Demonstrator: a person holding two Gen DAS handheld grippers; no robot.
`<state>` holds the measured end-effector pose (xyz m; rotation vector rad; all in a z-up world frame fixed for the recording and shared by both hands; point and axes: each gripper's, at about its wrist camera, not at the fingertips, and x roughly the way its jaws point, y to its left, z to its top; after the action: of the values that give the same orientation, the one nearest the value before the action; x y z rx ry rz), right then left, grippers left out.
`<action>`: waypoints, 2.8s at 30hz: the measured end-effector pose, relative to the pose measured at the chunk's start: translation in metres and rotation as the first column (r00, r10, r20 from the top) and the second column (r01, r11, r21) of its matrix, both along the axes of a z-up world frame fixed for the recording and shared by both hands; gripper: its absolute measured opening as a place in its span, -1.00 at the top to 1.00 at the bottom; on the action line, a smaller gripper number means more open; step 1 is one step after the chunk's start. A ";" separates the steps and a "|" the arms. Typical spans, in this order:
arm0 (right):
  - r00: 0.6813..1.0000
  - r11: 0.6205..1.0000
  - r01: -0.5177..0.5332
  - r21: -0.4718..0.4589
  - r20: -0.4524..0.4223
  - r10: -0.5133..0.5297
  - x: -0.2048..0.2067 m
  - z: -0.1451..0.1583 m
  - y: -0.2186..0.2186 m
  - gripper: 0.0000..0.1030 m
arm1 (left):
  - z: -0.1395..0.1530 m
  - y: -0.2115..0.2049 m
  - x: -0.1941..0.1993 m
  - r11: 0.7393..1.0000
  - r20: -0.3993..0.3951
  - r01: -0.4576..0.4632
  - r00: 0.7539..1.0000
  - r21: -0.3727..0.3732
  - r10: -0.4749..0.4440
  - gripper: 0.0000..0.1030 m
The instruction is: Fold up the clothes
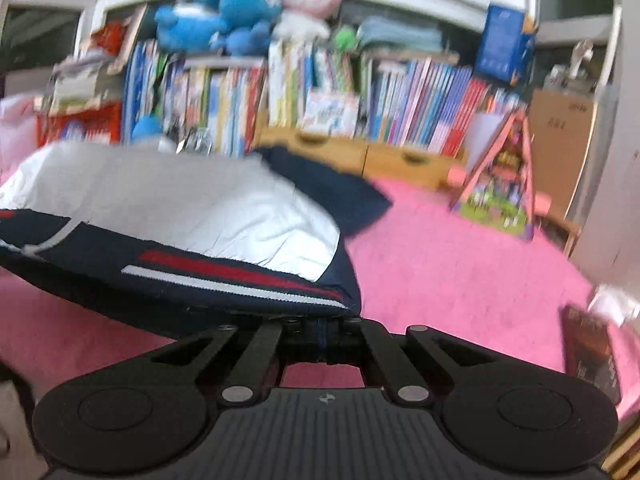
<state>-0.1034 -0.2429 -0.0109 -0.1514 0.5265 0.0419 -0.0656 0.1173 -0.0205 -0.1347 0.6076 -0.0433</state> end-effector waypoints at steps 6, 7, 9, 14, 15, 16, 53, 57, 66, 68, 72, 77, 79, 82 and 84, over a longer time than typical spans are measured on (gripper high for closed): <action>0.965 0.938 -0.200 0.282 -0.110 0.239 -0.013 -0.003 -0.009 0.29 | 0.004 0.014 -0.017 0.897 0.031 0.342 0.937 -0.281 -0.347 -0.80; 0.948 0.902 -0.251 0.351 -0.099 0.302 -0.016 0.001 -0.013 0.11 | 0.010 0.018 -0.022 0.864 0.069 0.388 0.919 -0.320 -0.387 -0.86; 0.922 0.847 -0.338 0.411 -0.038 0.386 -0.027 0.013 -0.019 -0.01 | 0.022 0.026 -0.027 0.826 0.141 0.438 0.898 -0.355 -0.416 -0.86; 0.912 0.821 -0.409 0.399 0.150 0.381 -0.020 0.050 -0.021 -0.40 | 0.053 0.034 -0.008 0.825 0.282 0.424 0.899 -0.373 -0.335 -0.87; 0.917 0.838 -0.398 0.374 0.184 0.354 -0.011 0.057 -0.015 -0.41 | 0.057 0.032 -0.001 0.829 0.301 0.413 0.901 -0.376 -0.312 -0.87; 0.919 0.854 -0.386 0.348 0.219 0.327 -0.001 0.063 -0.010 -0.41 | 0.061 0.028 0.008 0.837 0.313 0.392 0.907 -0.381 -0.282 -0.88; 0.977 0.975 -0.205 0.083 -0.039 0.208 0.145 0.006 0.109 -0.61 | 0.018 0.054 0.201 0.939 -0.041 -0.126 0.992 -0.321 0.119 -0.93; 0.981 0.983 -0.186 0.009 -0.053 0.186 0.145 -0.024 0.123 -0.63 | -0.005 0.055 0.253 0.906 -0.114 -0.223 0.974 -0.360 0.195 -0.94; 0.976 0.984 -0.179 -0.005 -0.130 0.177 0.155 -0.031 0.126 -0.81 | 0.051 0.044 0.306 0.961 -0.018 -0.261 0.965 -0.090 0.260 0.92; 0.975 0.984 -0.179 -0.005 -0.133 0.177 0.154 -0.032 0.126 -0.82 | 0.091 0.064 0.302 0.956 0.098 -0.285 0.952 -0.065 0.290 0.93; 0.974 0.984 -0.178 -0.001 -0.141 0.176 0.155 -0.032 0.123 -0.86 | 0.153 0.113 0.289 0.924 0.274 -0.382 0.885 -0.036 0.376 0.92; 0.973 0.983 -0.182 0.036 -0.141 0.185 0.155 -0.030 0.118 -0.91 | 0.164 0.173 0.284 0.821 0.346 -0.567 0.784 0.063 0.515 0.92; 0.972 0.981 -0.181 0.065 -0.142 0.189 0.154 -0.028 0.113 -0.90 | 0.127 0.193 0.289 0.781 0.264 -0.615 0.775 0.107 0.574 0.93; 0.965 0.967 -0.218 0.134 -0.117 0.234 0.149 -0.008 0.099 -0.87 | 0.067 0.215 0.292 0.728 0.143 -0.666 0.746 0.163 0.651 0.93; 0.968 0.958 -0.231 0.172 -0.058 0.244 0.149 0.011 0.084 -0.88 | 0.033 0.224 0.289 0.721 0.070 -0.673 0.737 0.163 0.672 0.92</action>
<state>0.0452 -0.1586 0.0004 -0.0517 0.5790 0.3269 0.2234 0.3417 0.0126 -0.1758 0.5224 0.7286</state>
